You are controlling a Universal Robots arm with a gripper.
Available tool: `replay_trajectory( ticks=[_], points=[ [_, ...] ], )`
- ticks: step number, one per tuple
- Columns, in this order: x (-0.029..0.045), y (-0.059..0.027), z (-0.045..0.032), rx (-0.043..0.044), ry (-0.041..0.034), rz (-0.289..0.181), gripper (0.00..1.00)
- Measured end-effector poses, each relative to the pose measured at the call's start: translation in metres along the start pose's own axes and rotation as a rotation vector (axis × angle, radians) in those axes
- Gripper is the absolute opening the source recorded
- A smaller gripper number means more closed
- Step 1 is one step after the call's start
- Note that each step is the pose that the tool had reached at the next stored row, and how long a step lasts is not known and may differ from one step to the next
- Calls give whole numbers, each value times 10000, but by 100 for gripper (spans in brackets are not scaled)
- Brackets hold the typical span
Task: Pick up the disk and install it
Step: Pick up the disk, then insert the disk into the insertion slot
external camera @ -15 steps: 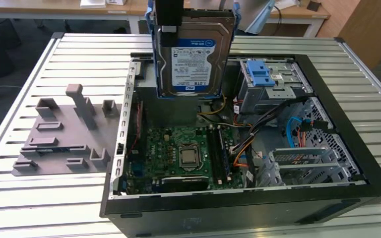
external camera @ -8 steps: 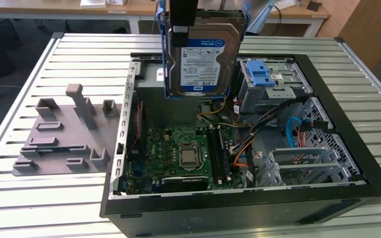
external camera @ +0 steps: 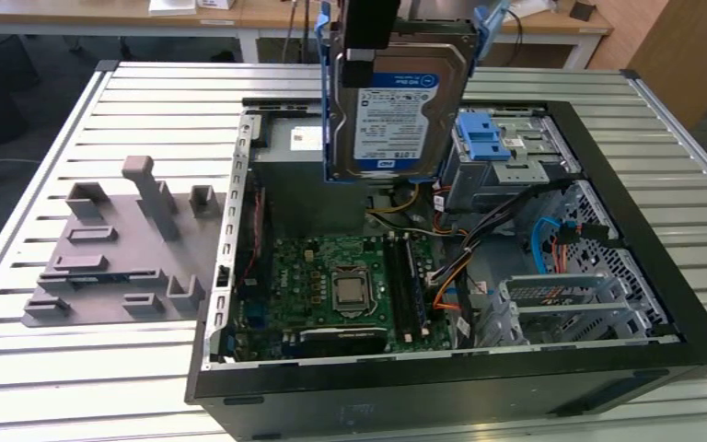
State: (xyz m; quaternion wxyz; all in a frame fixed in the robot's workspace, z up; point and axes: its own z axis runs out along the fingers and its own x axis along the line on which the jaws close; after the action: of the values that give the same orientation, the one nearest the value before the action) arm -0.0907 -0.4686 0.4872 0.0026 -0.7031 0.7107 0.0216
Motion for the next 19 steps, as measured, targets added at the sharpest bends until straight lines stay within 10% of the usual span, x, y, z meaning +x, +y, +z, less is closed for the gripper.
replay_trajectory(
  ticks=[19],
  points=[
    [0,-433,-9,1,0,4,36]
  ],
)
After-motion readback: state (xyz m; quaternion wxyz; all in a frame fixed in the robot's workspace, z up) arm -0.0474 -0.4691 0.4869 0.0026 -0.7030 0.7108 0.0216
